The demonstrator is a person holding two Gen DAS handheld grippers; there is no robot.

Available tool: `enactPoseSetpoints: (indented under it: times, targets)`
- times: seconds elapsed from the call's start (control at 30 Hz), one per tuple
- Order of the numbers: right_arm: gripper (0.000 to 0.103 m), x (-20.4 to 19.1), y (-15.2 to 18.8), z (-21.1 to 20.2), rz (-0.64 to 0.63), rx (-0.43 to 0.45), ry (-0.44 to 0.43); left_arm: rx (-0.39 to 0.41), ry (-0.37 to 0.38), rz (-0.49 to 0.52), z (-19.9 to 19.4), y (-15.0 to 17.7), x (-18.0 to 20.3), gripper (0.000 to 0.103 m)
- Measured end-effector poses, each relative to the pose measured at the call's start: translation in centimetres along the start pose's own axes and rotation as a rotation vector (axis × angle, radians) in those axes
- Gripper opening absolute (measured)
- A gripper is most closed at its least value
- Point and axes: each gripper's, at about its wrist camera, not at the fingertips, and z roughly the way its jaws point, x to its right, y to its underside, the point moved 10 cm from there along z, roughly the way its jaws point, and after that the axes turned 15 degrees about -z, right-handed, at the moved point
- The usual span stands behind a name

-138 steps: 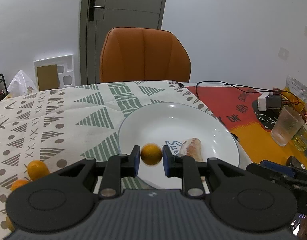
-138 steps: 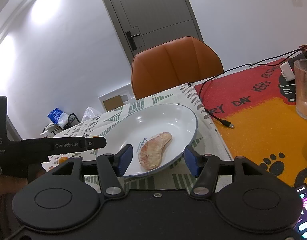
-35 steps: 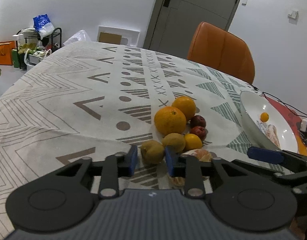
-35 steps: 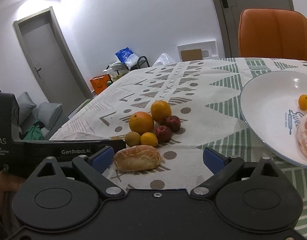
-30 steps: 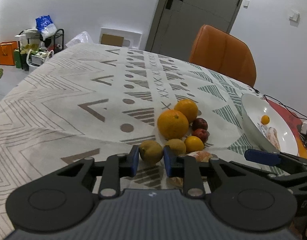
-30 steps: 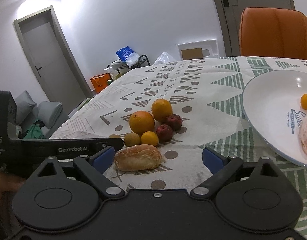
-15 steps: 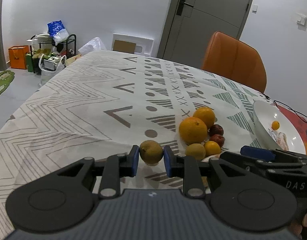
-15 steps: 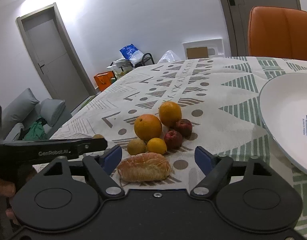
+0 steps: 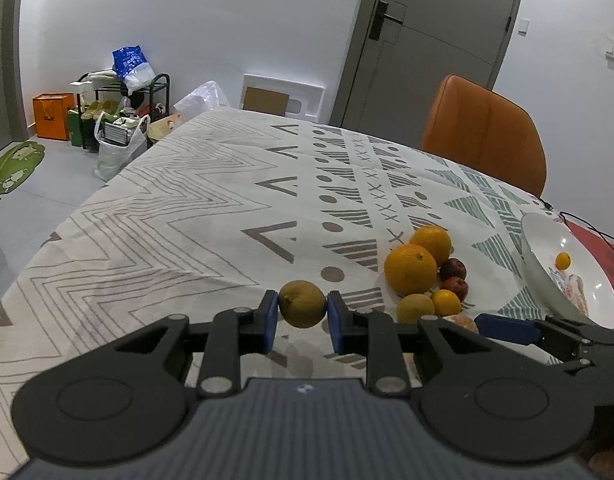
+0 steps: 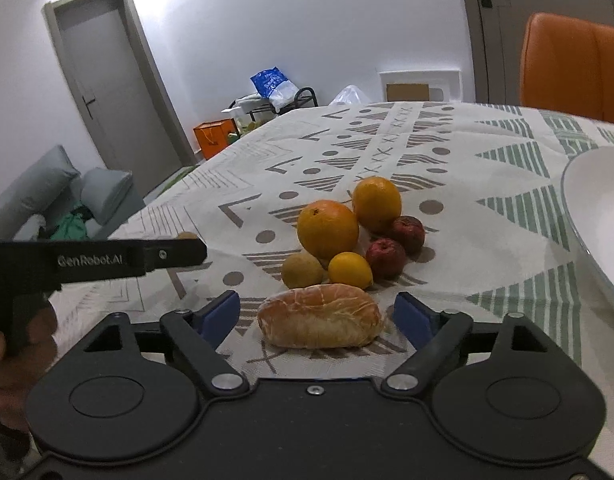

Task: Organize fruits
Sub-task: 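Grasp the second pomelo segment with the right gripper while the left holds its fruit, then carry both fruits to the bowl while the right gripper releases the segment inside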

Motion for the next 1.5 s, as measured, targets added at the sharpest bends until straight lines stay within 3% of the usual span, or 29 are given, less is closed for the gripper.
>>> enactPoseSetpoints:
  times: [0.17,0.23,0.27,0.4,0.63,1.5]
  targets:
    - [0.086,-0.8,0.2,0.5,-0.076,-0.012,0.04,0.003,-0.005,-0.004,-0.1,-0.1,-0.3,0.025]
    - [0.079,-1.1,0.3,0.5,-0.112,-0.018,0.061,0.002,-0.004,-0.004,-0.1,-0.1,-0.2,0.025]
    - [0.069,-1.2,0.3,0.5,-0.134,-0.021,0.074,0.002,-0.004,-0.003,-0.1,-0.1,-0.2,0.025]
    - [0.065,-1.2,0.1,0.2,-0.153,-0.024,0.076,0.0,0.001,0.002,-0.1,0.0,0.1,0.025]
    - [0.064,-0.1,-0.3,-1.1,-0.098,0.004,0.06,0.0,0.02,0.014,-0.1,0.0,1.1,0.025]
    - [0.064,8.4,-1.3,-7.0,0.039,0.119,0.222,-0.005,0.151,0.116,0.7,0.1,9.1,0.025]
